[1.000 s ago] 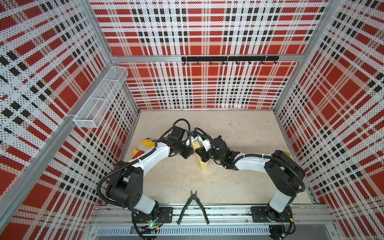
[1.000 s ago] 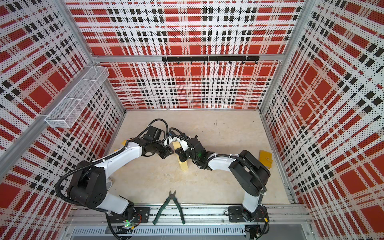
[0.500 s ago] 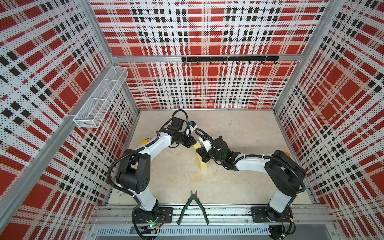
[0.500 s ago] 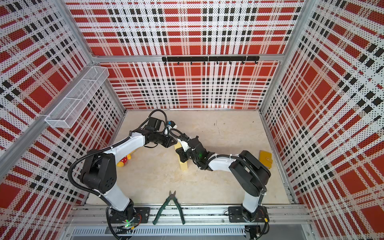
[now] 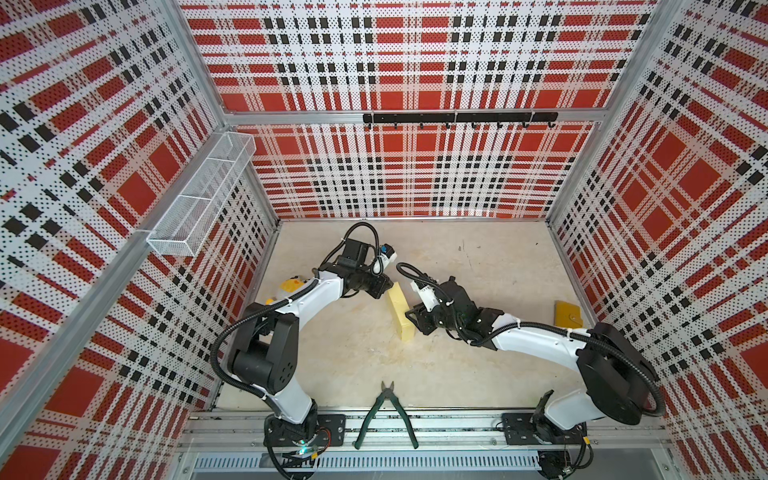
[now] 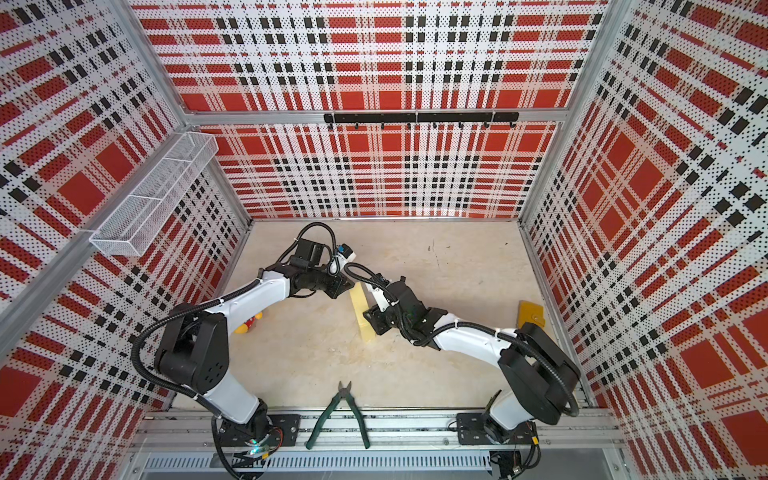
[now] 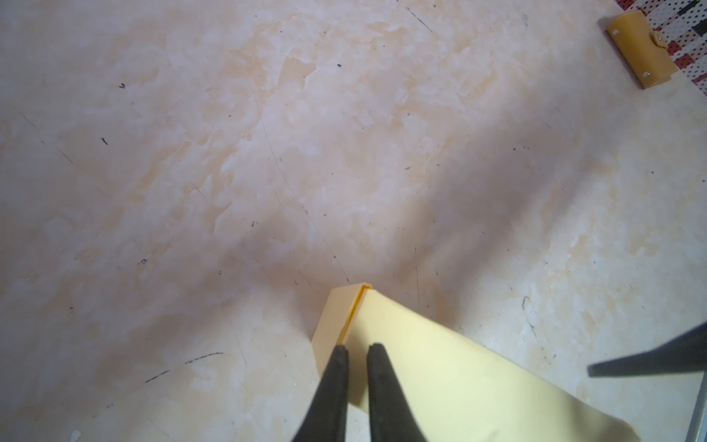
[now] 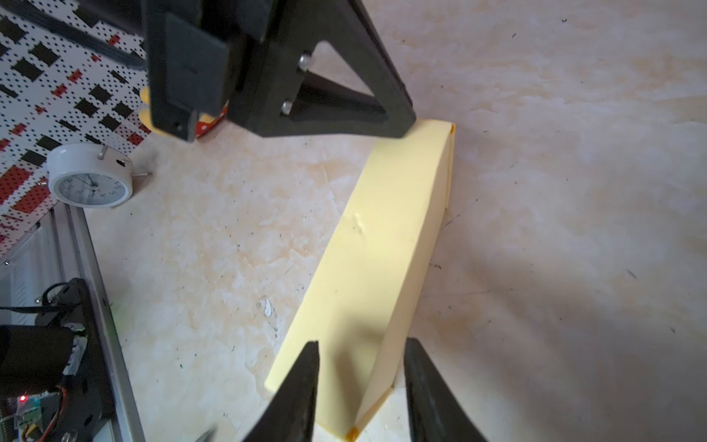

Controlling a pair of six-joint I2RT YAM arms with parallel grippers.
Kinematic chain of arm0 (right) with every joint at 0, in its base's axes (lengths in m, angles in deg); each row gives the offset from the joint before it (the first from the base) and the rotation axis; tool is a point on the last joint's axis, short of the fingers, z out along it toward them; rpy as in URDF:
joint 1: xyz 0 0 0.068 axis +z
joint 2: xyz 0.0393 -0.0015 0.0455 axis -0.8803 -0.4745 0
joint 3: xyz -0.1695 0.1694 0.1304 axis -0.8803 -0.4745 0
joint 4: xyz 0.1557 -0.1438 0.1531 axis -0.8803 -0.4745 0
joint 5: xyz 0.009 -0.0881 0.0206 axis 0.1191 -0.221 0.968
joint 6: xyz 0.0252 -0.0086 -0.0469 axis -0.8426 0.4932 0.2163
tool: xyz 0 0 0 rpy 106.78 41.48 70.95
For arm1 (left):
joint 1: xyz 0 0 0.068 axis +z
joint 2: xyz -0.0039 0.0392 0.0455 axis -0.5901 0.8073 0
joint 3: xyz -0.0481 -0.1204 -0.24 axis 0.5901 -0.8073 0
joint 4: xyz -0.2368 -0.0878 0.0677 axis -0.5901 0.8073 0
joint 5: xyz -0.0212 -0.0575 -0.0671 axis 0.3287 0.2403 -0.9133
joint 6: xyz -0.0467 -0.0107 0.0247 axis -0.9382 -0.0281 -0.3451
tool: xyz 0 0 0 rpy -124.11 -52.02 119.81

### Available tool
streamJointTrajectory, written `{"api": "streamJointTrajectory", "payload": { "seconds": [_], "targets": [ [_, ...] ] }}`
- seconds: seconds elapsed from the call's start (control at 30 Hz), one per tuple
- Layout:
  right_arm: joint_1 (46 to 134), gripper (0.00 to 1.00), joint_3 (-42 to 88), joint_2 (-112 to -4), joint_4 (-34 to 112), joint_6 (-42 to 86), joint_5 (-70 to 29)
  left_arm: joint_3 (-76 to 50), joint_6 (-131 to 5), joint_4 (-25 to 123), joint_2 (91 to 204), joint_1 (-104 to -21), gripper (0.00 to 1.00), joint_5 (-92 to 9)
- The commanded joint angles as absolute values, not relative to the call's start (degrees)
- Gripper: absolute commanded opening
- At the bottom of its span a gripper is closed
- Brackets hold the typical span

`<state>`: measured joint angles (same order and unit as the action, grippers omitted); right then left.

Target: Fold the paper box

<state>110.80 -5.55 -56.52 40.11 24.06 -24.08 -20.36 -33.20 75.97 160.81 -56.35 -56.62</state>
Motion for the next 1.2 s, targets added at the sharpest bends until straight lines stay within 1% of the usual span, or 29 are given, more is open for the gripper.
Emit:
{"api": "streamJointTrajectory", "payload": {
  "seconds": [0.0,0.13,0.4,0.5,0.67,0.77,0.8,0.9,1.1,1.17],
  "targets": [
    [112.05,0.41,-6.12,-57.42,36.86,23.55,-26.23,-23.48,-33.00,81.96,162.35,-56.93,0.16,-53.51],
    [112.73,0.41,-6.10,-59.89,36.12,22.72,-27.75,-24.08,-32.84,81.67,161.86,-57.13,0.16,-53.18],
    [116.95,0.33,-5.72,-65.55,29.42,25.96,-33.51,-27.79,-33.87,79.10,158.95,-55.99,0.16,-52.88],
    [118.49,0.32,-4.01,-67.44,26.70,26.89,-35.44,-29.52,-34.16,78.15,156.94,-55.12,0.16,-53.54],
    [120.21,0.29,4.18,-68.45,22.18,29.06,-38.45,-33.43,-36.99,73.77,151.76,-50.71,0.20,-57.08],
    [121.32,0.29,9.52,-70.82,20.51,30.28,-39.26,-34.79,-36.05,73.51,148.96,-47.68,0.28,-56.11],
    [121.66,0.29,10.83,-71.65,20.22,30.30,-39.52,-35.06,-35.79,73.58,147.84,-46.31,0.30,-55.38],
    [121.77,0.32,11.96,-72.75,21.66,29.81,-39.83,-36.15,-33.18,74.55,145.40,-43.42,0.31,-54.06],
    [120.05,0.40,12.44,-72.56,24.52,30.00,-36.81,-36.77,-29.72,75.28,142.84,-40.81,0.33,-53.86],
    [119.98,0.43,12.47,-72.21,24.35,30.88,-37.27,-36.16,-28.57,75.69,142.67,-40.35,0.33,-53.54]
  ]
}}
